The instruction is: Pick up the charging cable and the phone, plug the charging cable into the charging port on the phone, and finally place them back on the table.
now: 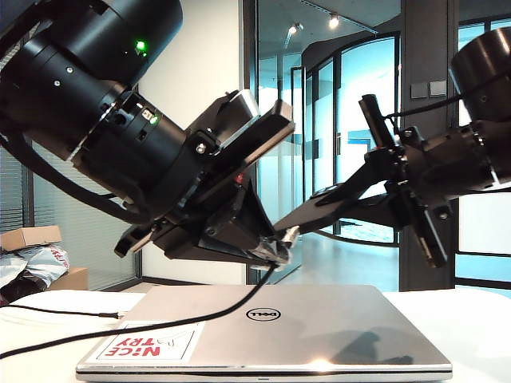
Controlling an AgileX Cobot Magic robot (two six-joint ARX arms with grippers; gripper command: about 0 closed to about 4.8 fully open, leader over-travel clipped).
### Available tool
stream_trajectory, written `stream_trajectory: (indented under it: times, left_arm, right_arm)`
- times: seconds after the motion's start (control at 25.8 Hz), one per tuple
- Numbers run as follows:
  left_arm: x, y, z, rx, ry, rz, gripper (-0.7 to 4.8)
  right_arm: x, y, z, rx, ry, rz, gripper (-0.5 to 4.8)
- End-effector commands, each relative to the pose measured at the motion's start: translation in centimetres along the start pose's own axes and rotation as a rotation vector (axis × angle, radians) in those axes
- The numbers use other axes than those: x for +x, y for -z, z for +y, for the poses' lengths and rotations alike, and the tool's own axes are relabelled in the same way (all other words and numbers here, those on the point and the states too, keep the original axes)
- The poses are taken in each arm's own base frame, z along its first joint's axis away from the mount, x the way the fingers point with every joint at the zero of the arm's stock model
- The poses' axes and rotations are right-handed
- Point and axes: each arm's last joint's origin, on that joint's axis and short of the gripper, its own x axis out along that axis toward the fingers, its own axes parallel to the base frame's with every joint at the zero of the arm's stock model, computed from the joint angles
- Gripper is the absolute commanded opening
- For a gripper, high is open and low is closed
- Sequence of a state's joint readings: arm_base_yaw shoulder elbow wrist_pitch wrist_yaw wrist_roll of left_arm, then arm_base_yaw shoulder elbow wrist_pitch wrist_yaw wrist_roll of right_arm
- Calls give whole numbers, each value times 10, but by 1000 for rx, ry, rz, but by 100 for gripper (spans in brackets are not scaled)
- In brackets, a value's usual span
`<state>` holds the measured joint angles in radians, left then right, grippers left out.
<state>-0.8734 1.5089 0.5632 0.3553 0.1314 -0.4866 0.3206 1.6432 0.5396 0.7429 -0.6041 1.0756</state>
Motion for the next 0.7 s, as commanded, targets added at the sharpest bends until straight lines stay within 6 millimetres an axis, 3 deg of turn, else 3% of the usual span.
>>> stream_trajectory:
  times: [0.04,0.23,0.7]
  left_arm:
    - [-2,-6,6,-6,-12,-29,-7]
    - [-4,-12,17,-30,-44,-50,-7]
    - [-3,-10,13,30,-35,-41,-7]
  right_arm:
    - [-2,-5,9,-45,-62,-5,-6]
    - [-2,-4,11,-50,-70,1,-6]
    - [-1,-3,11,-83,-68,-5,-6]
